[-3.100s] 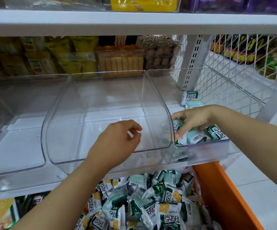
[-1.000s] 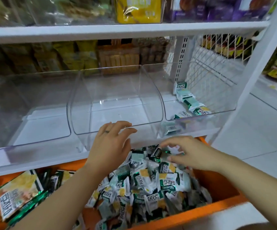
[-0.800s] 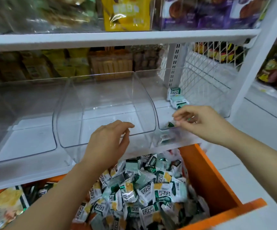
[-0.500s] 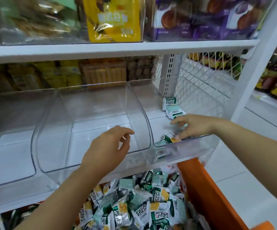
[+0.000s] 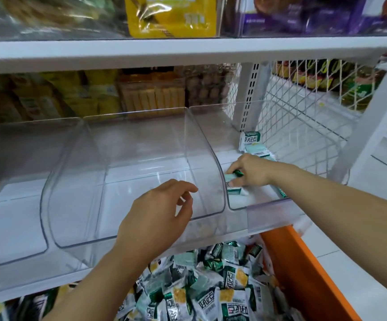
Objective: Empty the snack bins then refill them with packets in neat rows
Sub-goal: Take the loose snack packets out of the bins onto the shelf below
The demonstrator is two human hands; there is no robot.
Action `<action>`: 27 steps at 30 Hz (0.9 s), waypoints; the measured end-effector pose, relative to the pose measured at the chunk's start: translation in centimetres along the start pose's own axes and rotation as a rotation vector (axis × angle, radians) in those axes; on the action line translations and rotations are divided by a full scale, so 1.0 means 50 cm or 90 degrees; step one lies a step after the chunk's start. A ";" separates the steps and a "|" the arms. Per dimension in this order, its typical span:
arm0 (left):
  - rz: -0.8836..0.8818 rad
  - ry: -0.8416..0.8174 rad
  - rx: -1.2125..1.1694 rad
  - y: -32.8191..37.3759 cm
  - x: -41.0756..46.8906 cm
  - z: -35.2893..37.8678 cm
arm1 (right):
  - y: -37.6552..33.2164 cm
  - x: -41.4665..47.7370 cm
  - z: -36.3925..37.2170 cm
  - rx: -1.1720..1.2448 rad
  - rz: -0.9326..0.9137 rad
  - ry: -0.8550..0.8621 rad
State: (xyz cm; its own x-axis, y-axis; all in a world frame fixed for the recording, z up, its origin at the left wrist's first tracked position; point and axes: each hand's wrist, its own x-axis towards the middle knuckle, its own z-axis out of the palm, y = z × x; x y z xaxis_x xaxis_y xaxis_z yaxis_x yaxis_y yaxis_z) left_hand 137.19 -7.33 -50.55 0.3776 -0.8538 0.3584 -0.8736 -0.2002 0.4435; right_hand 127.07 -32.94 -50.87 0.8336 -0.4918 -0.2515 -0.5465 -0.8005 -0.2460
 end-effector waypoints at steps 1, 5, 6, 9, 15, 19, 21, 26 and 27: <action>0.000 0.001 -0.001 0.001 0.000 -0.001 | 0.001 0.001 -0.001 0.002 0.013 -0.022; -0.007 0.007 0.004 0.003 -0.001 -0.002 | -0.005 0.006 0.010 -0.082 0.043 -0.064; -0.008 0.010 0.004 0.003 -0.001 -0.002 | -0.007 0.007 0.011 -0.100 0.038 -0.051; -0.011 0.015 0.011 0.005 -0.002 -0.001 | -0.006 0.001 0.002 -0.071 0.015 -0.020; -0.016 0.015 0.032 0.006 -0.002 -0.006 | -0.035 -0.110 -0.058 0.042 -0.065 0.146; -0.015 0.012 0.046 0.018 -0.004 -0.016 | -0.077 -0.231 -0.099 0.094 -0.131 0.212; -0.014 0.007 0.054 0.023 -0.005 -0.018 | -0.101 -0.292 -0.102 0.091 -0.158 0.215; -0.025 -0.014 0.055 0.029 -0.010 -0.018 | -0.121 -0.395 -0.019 0.068 -0.166 0.082; -0.029 -0.022 0.052 0.030 -0.010 -0.019 | -0.119 -0.399 0.012 0.053 -0.154 0.053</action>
State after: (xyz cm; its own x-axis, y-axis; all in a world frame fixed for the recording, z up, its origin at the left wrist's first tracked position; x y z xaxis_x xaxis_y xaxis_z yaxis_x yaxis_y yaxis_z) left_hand 135.98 -6.73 -49.29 0.4080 -0.8585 0.3106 -0.8786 -0.2768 0.3891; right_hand 113.66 -18.14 -44.94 0.9426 -0.3187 -0.0998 -0.3327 -0.8691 -0.3661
